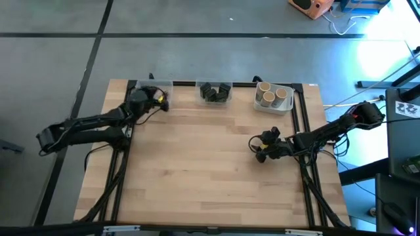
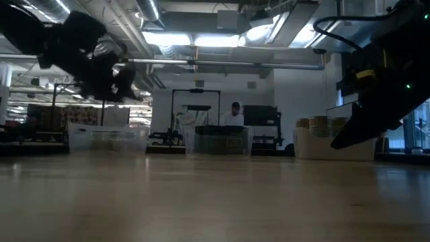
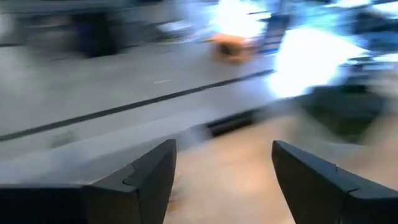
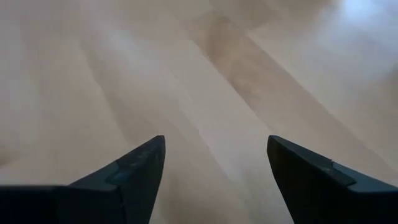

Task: Sort spices by type
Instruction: Return to Home Position

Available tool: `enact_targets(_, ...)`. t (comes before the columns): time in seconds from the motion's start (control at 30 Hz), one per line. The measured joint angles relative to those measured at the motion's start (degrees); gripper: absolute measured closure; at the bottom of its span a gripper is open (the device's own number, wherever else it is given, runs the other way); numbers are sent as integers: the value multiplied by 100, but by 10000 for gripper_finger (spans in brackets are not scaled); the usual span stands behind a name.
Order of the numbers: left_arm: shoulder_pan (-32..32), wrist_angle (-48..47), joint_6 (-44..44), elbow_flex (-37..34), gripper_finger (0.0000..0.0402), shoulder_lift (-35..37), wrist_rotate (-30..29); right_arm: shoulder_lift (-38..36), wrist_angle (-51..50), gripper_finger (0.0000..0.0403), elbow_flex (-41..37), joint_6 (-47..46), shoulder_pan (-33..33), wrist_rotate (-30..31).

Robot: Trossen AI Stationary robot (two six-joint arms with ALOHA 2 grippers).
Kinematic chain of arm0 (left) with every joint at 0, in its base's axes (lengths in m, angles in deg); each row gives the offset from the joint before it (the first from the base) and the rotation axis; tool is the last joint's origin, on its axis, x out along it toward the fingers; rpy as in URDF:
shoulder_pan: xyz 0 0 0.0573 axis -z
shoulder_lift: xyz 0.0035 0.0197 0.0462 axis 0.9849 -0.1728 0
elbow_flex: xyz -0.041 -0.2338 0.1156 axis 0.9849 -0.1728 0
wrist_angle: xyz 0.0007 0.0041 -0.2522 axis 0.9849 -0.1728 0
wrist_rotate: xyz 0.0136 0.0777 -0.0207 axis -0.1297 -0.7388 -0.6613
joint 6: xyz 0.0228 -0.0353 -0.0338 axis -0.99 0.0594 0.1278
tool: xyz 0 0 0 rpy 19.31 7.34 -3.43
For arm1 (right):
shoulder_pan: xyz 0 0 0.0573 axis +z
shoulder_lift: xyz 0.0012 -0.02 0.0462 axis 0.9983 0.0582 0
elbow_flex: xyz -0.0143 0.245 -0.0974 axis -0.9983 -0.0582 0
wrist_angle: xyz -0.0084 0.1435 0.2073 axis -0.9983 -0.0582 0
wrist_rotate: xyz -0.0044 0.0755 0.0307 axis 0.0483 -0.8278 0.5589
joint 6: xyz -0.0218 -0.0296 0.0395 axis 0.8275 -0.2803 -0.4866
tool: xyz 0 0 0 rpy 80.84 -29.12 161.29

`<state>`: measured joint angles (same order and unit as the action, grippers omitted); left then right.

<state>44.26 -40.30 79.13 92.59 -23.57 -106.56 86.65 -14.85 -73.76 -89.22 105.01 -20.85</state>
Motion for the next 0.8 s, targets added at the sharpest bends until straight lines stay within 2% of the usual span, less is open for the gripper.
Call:
enact_targets(0.07,188,42,-79,74,162,195,727,0,108,120,89,200,0,-82)
enact_targets(0.2,714,240,-231,79,193,349,1700,0,198,120,395,709,0,-86)
enact_targets(0.27,1055,205,-329,73,215,329,1945,0,198,121,595,1011,0,-88)
enact_targets(0.4,1808,177,-618,71,264,215,1977,-19,185,146,964,1604,-12,-243)
enact_targets(0.5,2357,162,-865,69,304,201,1968,-160,197,194,1094,1835,-155,-706)
enact_targets(0.6,2755,123,-1072,66,342,235,1956,-467,154,258,1091,1944,-288,-1047)
enact_targets(0.7,2951,261,-1296,-49,373,287,1944,-932,-29,324,1089,2106,-313,-1062)
enact_targets(0.8,2940,680,-1336,-483,393,448,1935,-1487,-298,378,1088,2252,-304,-978)
